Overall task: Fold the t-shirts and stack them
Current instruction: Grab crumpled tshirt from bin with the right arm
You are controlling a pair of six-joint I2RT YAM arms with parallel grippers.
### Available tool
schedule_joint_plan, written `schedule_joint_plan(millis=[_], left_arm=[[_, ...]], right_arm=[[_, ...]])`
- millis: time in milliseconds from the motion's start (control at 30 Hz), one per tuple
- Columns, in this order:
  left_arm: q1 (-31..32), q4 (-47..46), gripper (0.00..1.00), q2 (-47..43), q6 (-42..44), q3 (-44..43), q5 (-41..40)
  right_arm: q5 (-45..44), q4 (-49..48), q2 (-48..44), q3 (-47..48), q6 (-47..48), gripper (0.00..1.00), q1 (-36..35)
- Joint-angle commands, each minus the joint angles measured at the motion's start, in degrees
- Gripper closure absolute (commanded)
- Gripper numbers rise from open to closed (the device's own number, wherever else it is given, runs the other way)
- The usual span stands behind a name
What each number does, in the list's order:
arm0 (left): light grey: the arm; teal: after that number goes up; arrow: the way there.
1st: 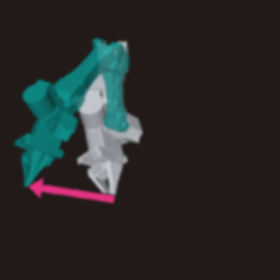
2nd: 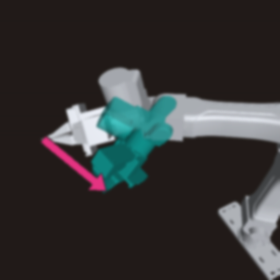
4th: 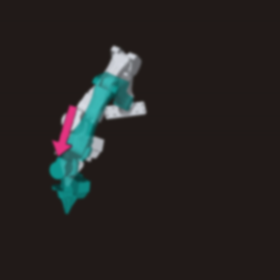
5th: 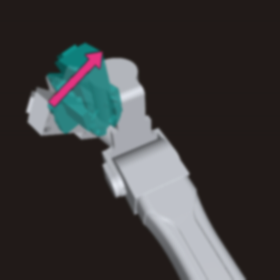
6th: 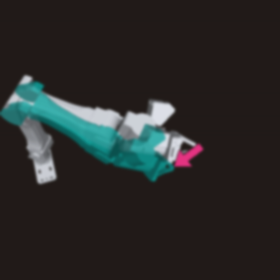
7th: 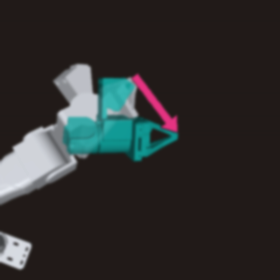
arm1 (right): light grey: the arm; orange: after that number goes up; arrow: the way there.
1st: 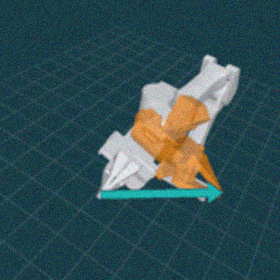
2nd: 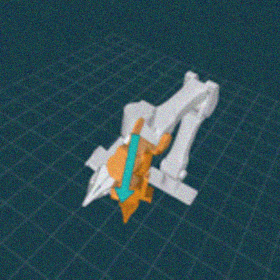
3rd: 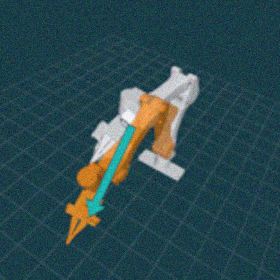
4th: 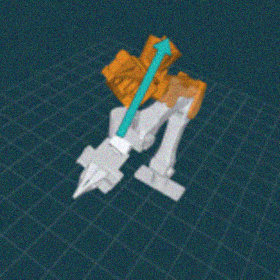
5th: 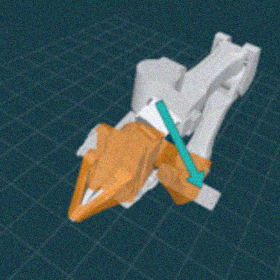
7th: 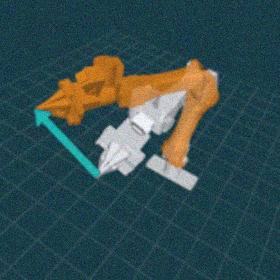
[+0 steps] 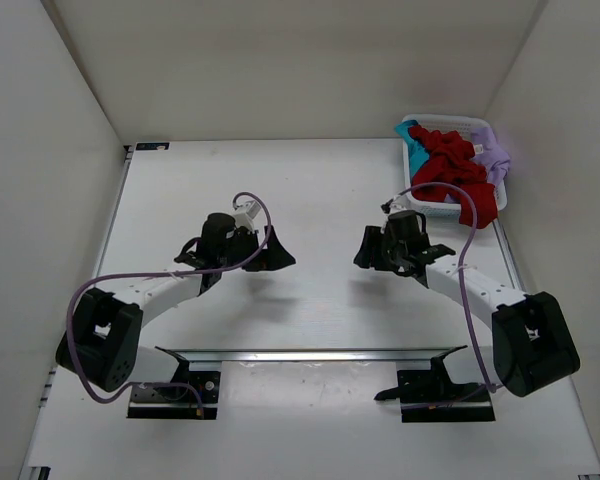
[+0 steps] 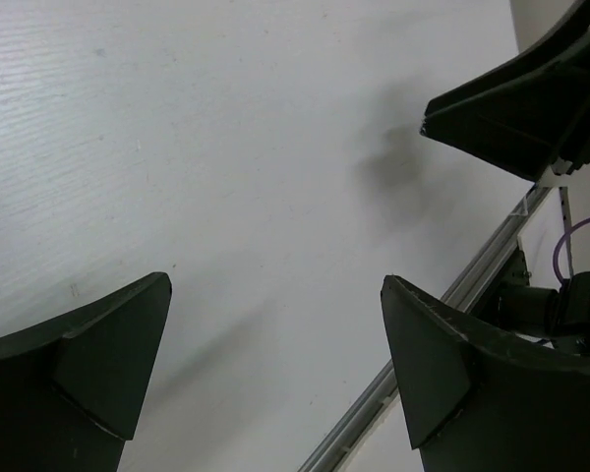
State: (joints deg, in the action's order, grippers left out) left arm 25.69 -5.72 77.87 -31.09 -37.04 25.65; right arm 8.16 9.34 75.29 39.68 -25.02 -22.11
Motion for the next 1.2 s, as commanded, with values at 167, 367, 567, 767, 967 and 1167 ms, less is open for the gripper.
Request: schedule_joint_plan(millis=[167, 367, 567, 767, 967, 1167], left_arm=[[1.1, -11.2, 0.02, -4.4, -1.8, 5.1, 5.3], [1.5, -14.0, 0.77, -5.3, -2.6, 7.9, 3.8], [1.9, -18.7, 0.73, -7.6, -3.9, 12.0, 2.9], [3.0, -19.8, 0.53, -7.0, -3.6, 12.7, 3.4], [3.3, -19.6, 0.51, -6.5, -4.0, 12.6, 3.4], [3.3, -19.2, 0.51, -6.8, -3.9, 13.0, 3.4]], right_arm=[[3.4, -0.3, 4.7, 12.1, 0.6, 0.97, 1.5], [0.5, 5.3, 8.5, 24.9, 2.9, 1.0, 9.2], [-3.8, 10.0, 14.1, 37.3, 5.2, 0.77, 22.0], [-1.0, 11.6, 24.5, 44.8, 5.5, 0.52, 30.3], [2.7, 11.5, 32.7, 53.0, 5.3, 0.5, 32.7], [4.2, 11.1, 38.0, 58.9, 4.4, 0.49, 32.9]])
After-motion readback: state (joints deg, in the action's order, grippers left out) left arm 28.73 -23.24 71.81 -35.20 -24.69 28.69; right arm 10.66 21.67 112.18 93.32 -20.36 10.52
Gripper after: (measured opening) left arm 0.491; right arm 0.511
